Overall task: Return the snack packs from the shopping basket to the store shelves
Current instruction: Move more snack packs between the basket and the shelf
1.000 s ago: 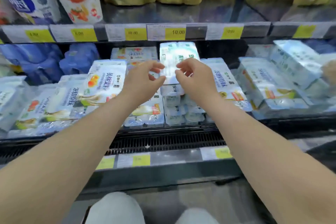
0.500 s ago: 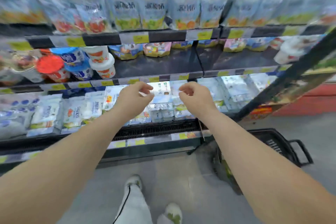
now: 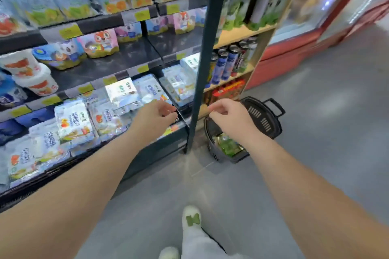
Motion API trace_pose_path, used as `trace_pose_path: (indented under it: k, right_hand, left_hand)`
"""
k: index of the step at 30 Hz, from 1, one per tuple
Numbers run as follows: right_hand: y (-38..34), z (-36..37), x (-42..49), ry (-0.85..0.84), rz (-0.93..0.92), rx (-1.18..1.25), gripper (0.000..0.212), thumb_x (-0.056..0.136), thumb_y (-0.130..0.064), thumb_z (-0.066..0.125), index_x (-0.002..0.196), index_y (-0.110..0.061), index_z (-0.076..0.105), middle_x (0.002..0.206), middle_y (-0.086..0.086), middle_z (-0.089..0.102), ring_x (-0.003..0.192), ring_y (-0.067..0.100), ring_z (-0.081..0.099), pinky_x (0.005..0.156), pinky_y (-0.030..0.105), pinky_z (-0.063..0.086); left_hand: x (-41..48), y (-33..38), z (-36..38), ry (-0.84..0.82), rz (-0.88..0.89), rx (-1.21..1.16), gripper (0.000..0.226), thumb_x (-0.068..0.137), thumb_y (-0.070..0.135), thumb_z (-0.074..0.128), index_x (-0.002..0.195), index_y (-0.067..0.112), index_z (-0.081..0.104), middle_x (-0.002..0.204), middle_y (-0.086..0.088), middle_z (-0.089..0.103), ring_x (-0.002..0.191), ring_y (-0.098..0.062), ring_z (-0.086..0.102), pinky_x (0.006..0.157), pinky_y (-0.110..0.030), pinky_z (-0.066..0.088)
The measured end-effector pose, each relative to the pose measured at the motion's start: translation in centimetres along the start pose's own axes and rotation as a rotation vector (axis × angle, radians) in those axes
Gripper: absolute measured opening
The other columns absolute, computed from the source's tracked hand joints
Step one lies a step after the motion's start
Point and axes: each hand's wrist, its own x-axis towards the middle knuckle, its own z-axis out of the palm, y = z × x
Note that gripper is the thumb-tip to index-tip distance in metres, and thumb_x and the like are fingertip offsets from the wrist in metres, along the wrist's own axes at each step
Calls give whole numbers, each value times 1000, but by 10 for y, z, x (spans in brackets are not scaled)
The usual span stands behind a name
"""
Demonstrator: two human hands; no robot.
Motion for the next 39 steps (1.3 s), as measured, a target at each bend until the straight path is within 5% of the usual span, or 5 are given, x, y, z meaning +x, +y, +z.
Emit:
trace_pose_path:
  k: [5, 13, 27, 36, 39]
  right_hand:
    - [72, -50, -46, 201, 122, 17, 9, 82, -22, 61, 82, -31, 63, 87, -8, 65, 81, 6, 58, 72, 23, 44]
    - [180, -165, -39, 316, 207, 34, 11, 80, -17, 65, 78, -27, 62, 70, -15, 59, 64, -6, 53, 55, -1, 36]
    - [279, -296, 85, 54, 232, -15, 7, 83, -18, 63, 85, -24, 61, 73, -11, 58, 74, 10, 57, 67, 21, 41]
    - [317, -286, 232, -124, 329, -66, 8, 84, -17, 63, 91, -19, 59, 74, -4, 57, 75, 17, 58, 65, 22, 42]
    - [339, -274, 268, -197, 333, -69, 14, 85, -16, 61, 100, -15, 61, 72, -9, 53, 68, 9, 53, 54, 14, 37]
  left_hand:
    - [-9, 45, 73, -167, 80, 31, 10, 86, 32, 62, 94, 28, 67, 92, 8, 68, 87, -11, 61, 79, -27, 47]
    - [22, 146, 201, -264, 161, 180, 8, 87, 38, 61, 91, 33, 66, 84, 17, 63, 78, -1, 57, 64, -19, 41]
    - [122, 224, 316, -242, -60, 89, 13, 88, 33, 62, 94, 24, 69, 82, 11, 66, 82, -10, 63, 78, -30, 51]
    - [250, 200, 339, -180, -272, 68, 9, 87, 34, 61, 84, 27, 66, 76, 12, 63, 76, -9, 59, 58, -19, 42]
    - [269, 186, 347, -160, -334, 89, 15, 89, 30, 59, 87, 18, 68, 84, 2, 65, 86, -19, 61, 78, -31, 47]
